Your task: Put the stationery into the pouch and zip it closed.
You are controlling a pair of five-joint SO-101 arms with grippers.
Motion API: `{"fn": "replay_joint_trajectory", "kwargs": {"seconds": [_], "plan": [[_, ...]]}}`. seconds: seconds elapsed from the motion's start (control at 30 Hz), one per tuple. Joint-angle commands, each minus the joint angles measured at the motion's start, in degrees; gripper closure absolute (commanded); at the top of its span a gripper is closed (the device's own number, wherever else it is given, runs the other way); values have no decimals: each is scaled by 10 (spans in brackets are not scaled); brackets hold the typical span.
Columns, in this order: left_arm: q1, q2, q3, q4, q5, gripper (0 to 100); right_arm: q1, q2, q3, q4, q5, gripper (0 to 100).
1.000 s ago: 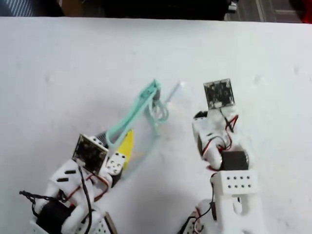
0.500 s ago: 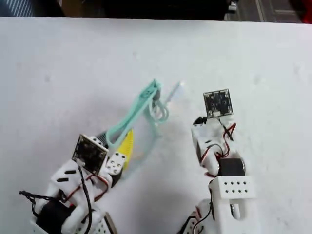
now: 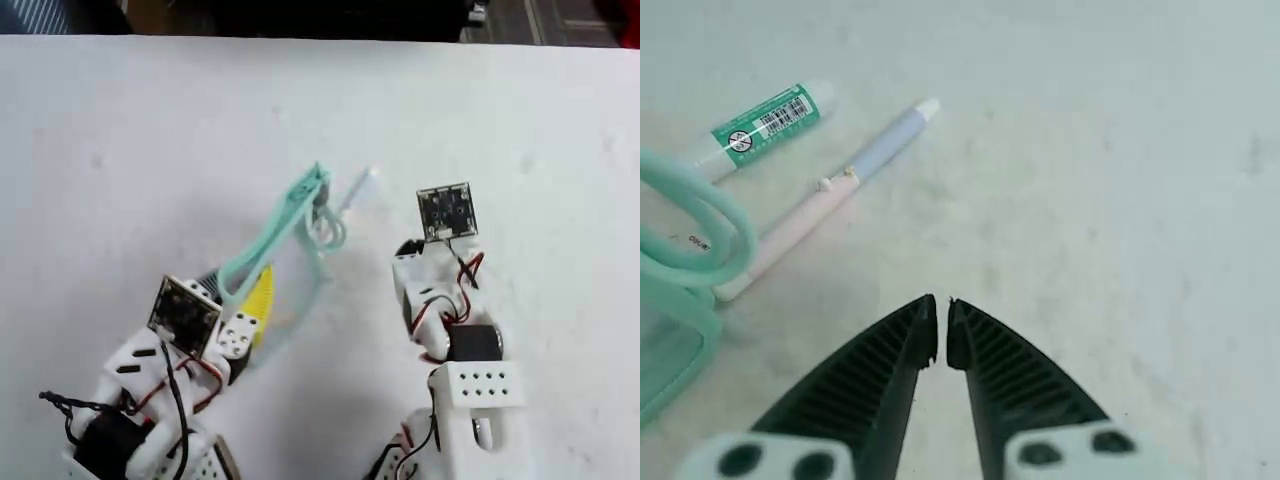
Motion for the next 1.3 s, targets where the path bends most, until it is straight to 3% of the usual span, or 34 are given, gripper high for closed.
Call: {"fn": "replay_joint_trajectory", "kwargs": {"seconds": [0.0,0.13,0.37,0.57,0.77,1.27], "plan": [[4,-1,-31,-5,-8,976,-35,-7,-43,25,-3,923],[-11,-1,-71,23,-8,976,-69,45,-131,57,-8,843],[-109,-1,-96,25,-4,976,-111,289,-315,59,-11,851],[-111,-1,-91,24,-4,976,-99,553,-534,120,-159,850],[-110,-1,-60,-4,-4,976,-89,728,-687,232,-187,850],[-115,-1,-59,-7,-8,976,-35,786,-700,230,-235,854]]}}
